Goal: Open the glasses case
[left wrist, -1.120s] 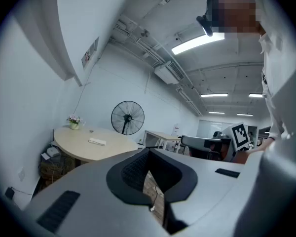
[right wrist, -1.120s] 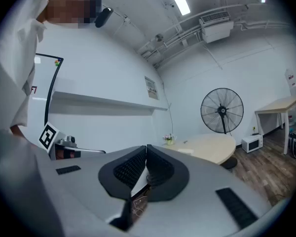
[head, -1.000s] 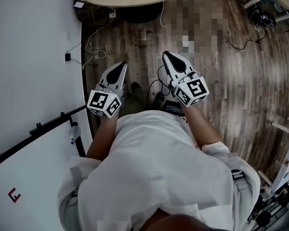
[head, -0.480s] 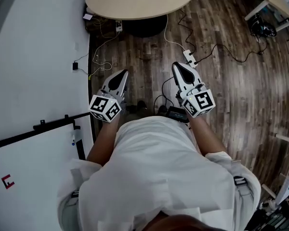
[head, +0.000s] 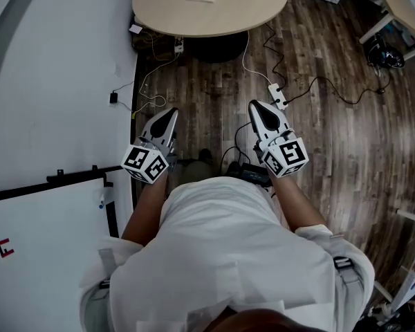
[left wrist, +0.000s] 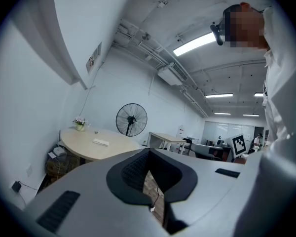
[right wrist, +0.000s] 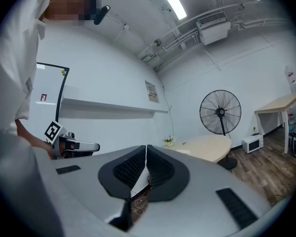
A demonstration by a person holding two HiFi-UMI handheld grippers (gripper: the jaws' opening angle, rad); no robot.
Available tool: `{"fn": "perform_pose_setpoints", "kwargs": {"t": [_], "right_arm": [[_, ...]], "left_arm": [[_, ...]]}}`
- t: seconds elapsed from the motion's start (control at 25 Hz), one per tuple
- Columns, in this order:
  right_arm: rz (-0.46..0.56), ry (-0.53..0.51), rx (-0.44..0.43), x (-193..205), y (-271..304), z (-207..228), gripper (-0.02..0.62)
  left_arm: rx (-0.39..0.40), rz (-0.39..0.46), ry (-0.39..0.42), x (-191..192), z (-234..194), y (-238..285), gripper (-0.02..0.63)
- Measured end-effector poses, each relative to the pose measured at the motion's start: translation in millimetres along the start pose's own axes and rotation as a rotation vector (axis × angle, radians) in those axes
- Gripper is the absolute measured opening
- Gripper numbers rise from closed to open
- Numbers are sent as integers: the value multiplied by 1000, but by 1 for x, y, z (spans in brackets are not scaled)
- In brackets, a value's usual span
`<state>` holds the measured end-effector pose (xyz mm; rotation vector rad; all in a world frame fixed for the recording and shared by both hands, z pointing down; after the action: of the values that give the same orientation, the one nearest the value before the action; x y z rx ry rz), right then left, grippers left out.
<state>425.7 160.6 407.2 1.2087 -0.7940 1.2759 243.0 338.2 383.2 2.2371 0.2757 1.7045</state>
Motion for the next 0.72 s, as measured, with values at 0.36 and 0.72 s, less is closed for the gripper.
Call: {"fn": "perform_pose_setpoints", "kwargs": {"t": [0.36,0.72], "right_arm": [[-35,-10,27,-8,36,31,26],[-64,-67,40,-54,140,56,26]], "left_arm": [[20,-12,-31,-7,-42,41,12],[54,31,-67,-55,-137,97,12]]}}
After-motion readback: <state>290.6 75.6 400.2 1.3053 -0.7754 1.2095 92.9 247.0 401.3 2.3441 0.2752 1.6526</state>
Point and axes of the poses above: the fingertips, and each gripper's own axes: y forward along the fingers, z to its right, x out of its underside, the point moved 4 cm from there along -y, backward along the fingers, and after that the axes turned 13 degrees about -z, right-handed, at the moved point
